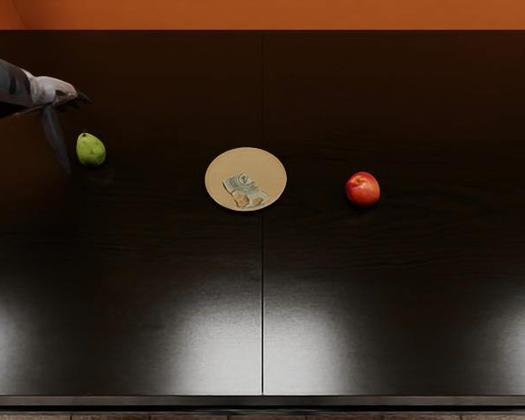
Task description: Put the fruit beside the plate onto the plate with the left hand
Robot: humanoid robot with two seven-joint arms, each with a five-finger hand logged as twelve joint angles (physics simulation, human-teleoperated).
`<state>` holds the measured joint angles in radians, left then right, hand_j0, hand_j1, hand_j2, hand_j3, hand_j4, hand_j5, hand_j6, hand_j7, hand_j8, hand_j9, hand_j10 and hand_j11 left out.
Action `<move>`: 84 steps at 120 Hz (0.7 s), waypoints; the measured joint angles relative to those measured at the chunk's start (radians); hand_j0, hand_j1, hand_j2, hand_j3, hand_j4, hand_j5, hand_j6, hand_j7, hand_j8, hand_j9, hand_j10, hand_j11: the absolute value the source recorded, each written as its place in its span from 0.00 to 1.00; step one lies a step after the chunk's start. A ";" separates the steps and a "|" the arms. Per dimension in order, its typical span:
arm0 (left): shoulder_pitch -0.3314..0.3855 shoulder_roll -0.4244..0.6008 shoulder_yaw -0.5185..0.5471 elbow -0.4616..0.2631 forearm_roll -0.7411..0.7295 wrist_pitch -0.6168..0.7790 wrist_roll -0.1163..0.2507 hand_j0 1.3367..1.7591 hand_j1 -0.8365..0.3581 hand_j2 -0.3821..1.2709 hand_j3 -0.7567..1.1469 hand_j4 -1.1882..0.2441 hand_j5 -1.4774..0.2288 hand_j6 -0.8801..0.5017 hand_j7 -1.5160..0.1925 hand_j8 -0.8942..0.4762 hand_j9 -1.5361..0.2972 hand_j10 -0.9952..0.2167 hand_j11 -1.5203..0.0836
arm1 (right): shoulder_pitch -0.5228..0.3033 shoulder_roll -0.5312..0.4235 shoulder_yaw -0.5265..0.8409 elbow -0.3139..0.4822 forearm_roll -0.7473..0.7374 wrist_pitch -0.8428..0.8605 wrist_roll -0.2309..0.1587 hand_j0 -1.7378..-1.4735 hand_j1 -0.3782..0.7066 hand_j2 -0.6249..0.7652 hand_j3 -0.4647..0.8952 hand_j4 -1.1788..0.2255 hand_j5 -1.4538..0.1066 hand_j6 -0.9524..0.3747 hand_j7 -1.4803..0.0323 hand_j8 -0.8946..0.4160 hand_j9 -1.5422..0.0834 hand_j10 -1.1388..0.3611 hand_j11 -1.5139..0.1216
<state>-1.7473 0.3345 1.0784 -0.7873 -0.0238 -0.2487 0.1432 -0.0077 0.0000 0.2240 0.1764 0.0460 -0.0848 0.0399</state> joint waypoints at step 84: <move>0.202 -0.145 -0.087 0.150 0.206 0.192 0.099 0.76 0.97 0.23 0.40 0.81 0.85 0.62 0.87 0.63 0.82 0.80 0.93 | 0.000 0.000 0.000 0.000 0.000 0.000 0.000 0.30 0.03 0.45 0.34 0.84 0.93 0.72 0.98 0.68 0.95 0.76 0.93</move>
<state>-1.5452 0.1898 0.9918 -0.6369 0.1819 -0.0563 0.2419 -0.0078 0.0000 0.2240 0.1764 0.0460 -0.0845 0.0399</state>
